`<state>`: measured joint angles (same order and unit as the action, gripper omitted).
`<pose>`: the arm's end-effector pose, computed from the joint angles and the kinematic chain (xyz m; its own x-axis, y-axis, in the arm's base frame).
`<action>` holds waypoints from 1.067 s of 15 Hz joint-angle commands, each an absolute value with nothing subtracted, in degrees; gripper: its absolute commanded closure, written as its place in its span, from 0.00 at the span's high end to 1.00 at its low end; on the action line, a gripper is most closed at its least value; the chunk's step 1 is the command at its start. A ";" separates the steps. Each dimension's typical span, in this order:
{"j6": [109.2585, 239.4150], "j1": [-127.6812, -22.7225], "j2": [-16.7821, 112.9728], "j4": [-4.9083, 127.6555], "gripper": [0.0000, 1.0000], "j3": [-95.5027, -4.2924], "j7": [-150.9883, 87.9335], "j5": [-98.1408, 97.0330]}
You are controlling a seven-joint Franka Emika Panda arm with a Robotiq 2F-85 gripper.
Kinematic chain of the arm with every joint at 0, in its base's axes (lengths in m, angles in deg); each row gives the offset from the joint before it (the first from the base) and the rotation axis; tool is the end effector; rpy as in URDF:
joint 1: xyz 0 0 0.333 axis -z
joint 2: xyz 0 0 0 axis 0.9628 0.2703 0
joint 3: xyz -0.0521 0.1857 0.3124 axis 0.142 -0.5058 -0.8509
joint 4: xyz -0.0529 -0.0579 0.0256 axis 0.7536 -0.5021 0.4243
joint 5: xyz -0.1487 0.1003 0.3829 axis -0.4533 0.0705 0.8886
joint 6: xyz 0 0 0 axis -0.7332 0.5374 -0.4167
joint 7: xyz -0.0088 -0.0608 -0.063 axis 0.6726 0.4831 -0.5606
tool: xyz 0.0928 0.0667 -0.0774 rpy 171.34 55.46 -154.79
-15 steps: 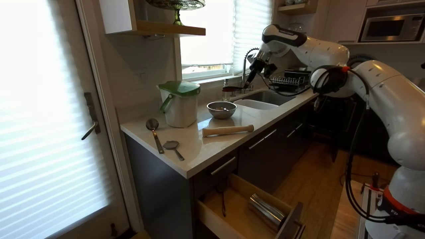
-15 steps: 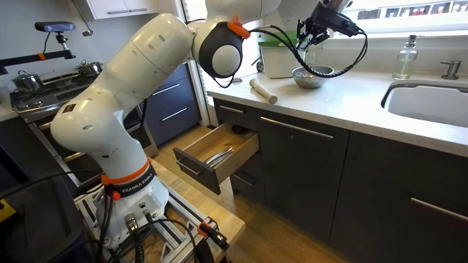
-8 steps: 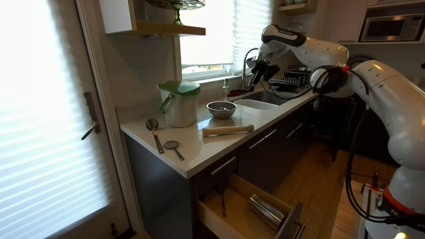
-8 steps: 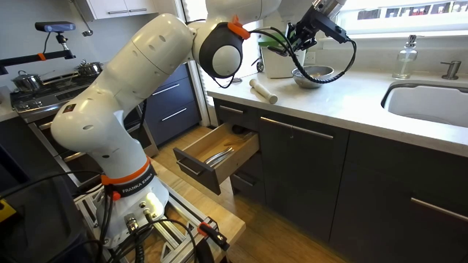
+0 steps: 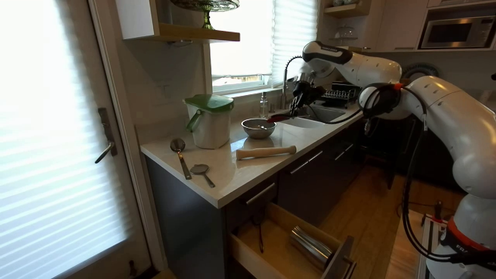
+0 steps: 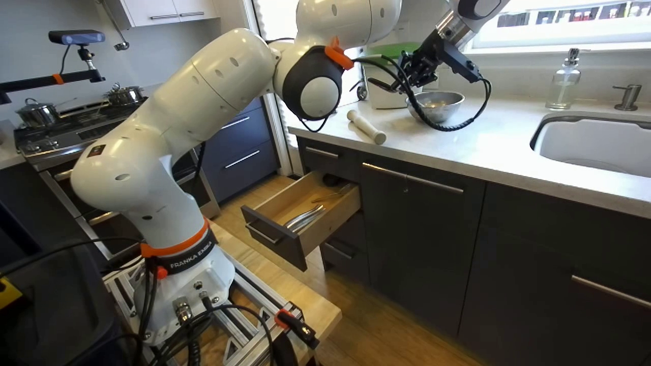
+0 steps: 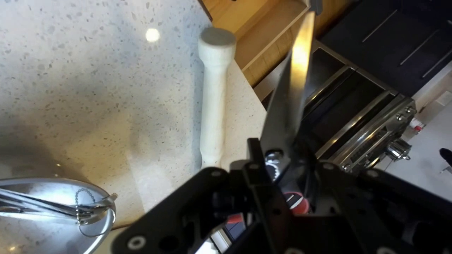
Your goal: Pick up the scissors and place it in between the wooden rolling pin and the silver bowl
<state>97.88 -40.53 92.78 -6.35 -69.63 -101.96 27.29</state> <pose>0.7221 -0.2995 0.4294 0.6647 0.6105 0.4306 0.7266 -0.3941 -0.5628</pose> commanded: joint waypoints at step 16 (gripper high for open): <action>101.43 -42.59 98.95 -6.17 0.06 -67.90 -106.77 26.75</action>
<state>98.52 -41.63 97.65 -6.16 -68.35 -105.55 27.06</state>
